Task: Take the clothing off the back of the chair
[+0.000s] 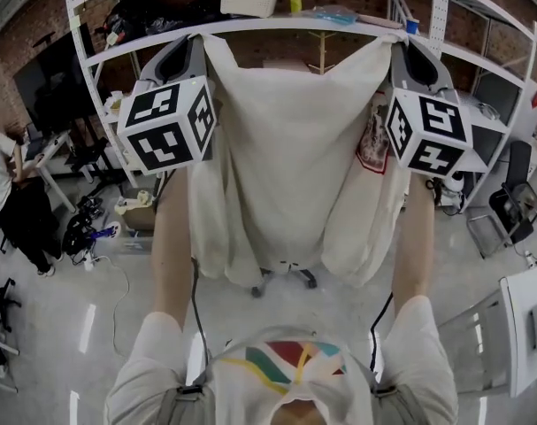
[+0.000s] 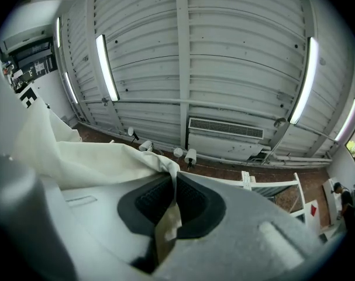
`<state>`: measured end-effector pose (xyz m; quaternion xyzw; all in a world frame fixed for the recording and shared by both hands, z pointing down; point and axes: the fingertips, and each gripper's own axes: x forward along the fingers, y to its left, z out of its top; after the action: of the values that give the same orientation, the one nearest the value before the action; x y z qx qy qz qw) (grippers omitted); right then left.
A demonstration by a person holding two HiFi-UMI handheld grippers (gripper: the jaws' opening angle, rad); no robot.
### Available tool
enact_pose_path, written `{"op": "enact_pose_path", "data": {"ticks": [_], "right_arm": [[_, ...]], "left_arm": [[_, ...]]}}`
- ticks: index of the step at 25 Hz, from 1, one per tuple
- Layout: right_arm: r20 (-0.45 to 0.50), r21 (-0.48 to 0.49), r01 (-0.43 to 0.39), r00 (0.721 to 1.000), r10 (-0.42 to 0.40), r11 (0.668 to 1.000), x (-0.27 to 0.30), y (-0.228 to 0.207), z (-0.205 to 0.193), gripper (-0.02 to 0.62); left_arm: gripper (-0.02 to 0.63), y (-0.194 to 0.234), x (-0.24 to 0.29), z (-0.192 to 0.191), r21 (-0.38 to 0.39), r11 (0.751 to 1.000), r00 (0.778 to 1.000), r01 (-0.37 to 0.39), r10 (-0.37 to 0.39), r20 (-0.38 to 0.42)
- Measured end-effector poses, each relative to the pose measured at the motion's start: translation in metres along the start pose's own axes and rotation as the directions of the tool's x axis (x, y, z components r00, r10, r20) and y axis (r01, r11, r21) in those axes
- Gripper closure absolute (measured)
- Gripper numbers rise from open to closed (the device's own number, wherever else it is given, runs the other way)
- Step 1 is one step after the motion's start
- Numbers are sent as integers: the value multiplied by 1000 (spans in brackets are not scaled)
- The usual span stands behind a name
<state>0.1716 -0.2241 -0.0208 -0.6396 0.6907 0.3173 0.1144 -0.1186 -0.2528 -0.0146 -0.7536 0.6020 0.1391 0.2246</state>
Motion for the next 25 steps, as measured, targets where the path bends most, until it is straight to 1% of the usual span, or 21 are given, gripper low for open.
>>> {"op": "enact_pose_path", "data": {"ticks": [2, 6, 9, 15, 21, 25], "right_arm": [[-38, 11, -18, 999, 19, 1000, -11, 13, -24, 589], [-116, 25, -59, 991, 61, 998, -27, 40, -73, 588], [-173, 42, -80, 981, 87, 996, -40, 56, -107, 588], [-267, 69, -94, 958, 109, 993, -68, 83, -167, 588], [-346, 101, -83, 931, 113, 991, -87, 96, -210, 588], [-412, 110, -71, 904, 111, 991, -102, 98, -240, 586]], "left_arm": [[588, -5, -8, -26, -6, 1000, 999, 5, -5, -35], [588, -11, -24, -79, -46, 999, 995, 15, -19, -97], [588, -15, -37, -116, -76, 997, 991, 14, -24, -132], [588, -19, -64, -187, -105, 994, 976, 11, -33, -215], [588, -22, -81, -237, -133, 991, 958, 2, -40, -283], [588, -27, -91, -264, -153, 988, 945, -6, -44, -325]]}}
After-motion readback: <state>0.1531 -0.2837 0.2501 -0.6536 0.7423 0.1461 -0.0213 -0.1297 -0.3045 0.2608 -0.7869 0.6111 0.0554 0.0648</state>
